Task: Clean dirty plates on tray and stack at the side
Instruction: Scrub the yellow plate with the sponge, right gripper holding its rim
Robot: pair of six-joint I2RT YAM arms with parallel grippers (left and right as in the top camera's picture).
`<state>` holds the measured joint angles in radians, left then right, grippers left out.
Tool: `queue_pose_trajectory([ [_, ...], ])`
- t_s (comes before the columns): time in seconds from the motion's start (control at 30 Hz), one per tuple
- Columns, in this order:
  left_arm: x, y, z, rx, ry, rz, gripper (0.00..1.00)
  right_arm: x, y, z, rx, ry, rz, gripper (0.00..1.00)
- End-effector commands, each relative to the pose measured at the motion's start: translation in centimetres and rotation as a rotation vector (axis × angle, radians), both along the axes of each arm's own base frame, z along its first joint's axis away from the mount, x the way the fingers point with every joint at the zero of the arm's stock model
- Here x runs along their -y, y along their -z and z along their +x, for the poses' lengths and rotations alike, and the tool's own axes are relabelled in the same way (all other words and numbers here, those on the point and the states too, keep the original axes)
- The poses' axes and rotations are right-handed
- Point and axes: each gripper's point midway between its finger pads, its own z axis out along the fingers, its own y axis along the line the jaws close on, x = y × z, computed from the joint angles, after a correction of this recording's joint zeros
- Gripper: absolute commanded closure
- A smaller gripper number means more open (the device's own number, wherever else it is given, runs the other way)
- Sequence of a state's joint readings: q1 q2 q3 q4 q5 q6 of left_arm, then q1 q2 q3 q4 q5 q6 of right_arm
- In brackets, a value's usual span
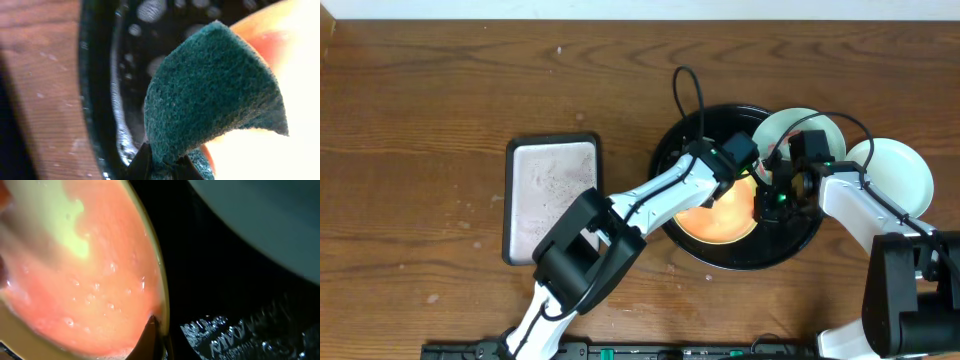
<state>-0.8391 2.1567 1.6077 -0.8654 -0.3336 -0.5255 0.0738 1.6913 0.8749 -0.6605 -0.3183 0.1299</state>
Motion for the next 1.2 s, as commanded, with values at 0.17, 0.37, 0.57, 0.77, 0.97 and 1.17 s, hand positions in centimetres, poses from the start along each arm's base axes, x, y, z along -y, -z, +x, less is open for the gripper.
queue_pose_trajectory([
  [0.17, -2.7, -5.8, 4.0, 0.211, -0.027, 0.167, 0.93, 2.5, 1.6, -1.3, -0.047, -0.011, -0.136, 0.99],
  [0.37, 0.7, -5.1, 1.1, 0.016, -0.007, -0.078, 0.93, 2.5, 1.6, -1.4, -0.05, -0.011, -0.136, 0.99],
  [0.57, 6.0, -2.6, -3.5, -0.262, 0.007, -0.381, 0.93, 2.5, 1.6, -1.4, -0.049, -0.011, -0.136, 0.99],
  [0.77, 7.2, -1.0, -5.4, -0.318, 0.0, -0.433, 0.93, 2.5, 1.6, -1.4, -0.049, -0.011, -0.136, 0.99],
  [0.97, 8.6, 1.6, -6.9, -0.355, -0.001, -0.527, 0.93, 2.5, 1.6, -1.4, -0.05, -0.011, -0.136, 0.99],
  [1.17, 10.2, 1.4, -8.3, -0.432, 0.077, -0.616, 0.92, 2.5, 1.6, -1.4, -0.05, -0.011, -0.136, 0.99],
])
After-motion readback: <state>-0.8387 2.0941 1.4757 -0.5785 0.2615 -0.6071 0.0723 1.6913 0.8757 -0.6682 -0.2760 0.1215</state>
